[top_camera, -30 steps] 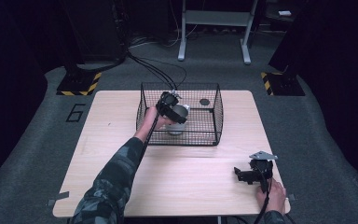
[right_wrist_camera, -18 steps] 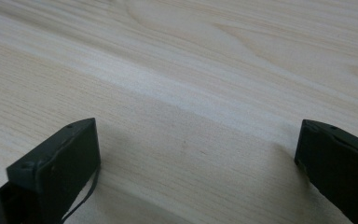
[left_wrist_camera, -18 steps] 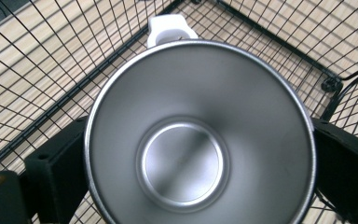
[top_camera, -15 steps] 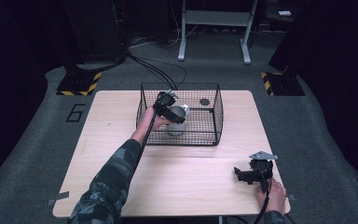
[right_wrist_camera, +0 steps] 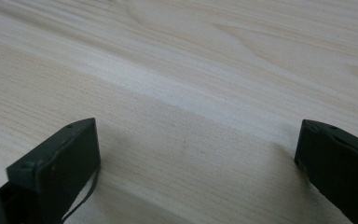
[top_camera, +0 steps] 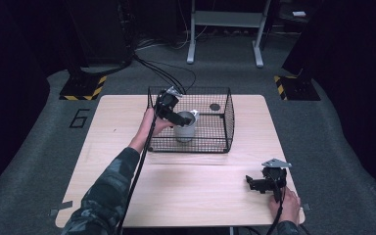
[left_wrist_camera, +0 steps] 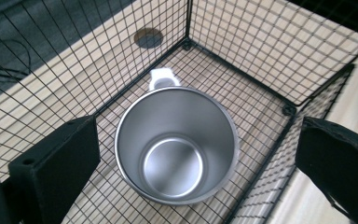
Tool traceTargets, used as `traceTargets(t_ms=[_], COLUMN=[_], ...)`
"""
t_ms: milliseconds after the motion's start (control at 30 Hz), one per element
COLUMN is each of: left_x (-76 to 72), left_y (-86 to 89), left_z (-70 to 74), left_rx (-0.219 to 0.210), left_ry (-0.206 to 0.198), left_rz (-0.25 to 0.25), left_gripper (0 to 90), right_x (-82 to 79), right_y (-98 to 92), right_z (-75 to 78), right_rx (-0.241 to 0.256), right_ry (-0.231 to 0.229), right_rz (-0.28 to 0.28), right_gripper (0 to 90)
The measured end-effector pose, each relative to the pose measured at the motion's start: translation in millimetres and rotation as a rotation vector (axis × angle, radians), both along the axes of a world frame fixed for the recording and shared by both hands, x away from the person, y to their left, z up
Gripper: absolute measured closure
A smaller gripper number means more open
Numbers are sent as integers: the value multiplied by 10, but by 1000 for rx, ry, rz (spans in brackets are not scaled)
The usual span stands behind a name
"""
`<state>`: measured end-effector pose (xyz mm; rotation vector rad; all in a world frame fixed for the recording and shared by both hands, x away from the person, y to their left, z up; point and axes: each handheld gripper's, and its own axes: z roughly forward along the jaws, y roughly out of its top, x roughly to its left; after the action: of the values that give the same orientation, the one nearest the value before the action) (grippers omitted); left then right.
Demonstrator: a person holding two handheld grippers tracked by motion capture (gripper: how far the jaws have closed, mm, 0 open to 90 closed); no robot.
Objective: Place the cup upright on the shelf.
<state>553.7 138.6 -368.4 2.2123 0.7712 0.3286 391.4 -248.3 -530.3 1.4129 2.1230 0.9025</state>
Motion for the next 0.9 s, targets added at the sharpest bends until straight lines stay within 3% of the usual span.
traceTargets(t_ms=[133, 500, 700, 900], left_x=[-117, -605, -845, -1088], left_y=[27, 255, 431, 642], left_z=[81, 245, 241, 163], left_rx=[4, 1, 9, -22], left_ry=[-21, -80, -108, -111], left_rz=[-10, -10, -3, 5], left_gripper=[2, 2, 2, 4], right_x=[0, -1, -2, -2], right_y=[1, 1, 2, 1], right_z=[0, 1, 1, 0], right_rx=[1, 1, 0, 1], right_ry=[0, 0, 0, -1], right_rz=[-1, 0, 0, 0], right_gripper=[0, 0, 0, 0])
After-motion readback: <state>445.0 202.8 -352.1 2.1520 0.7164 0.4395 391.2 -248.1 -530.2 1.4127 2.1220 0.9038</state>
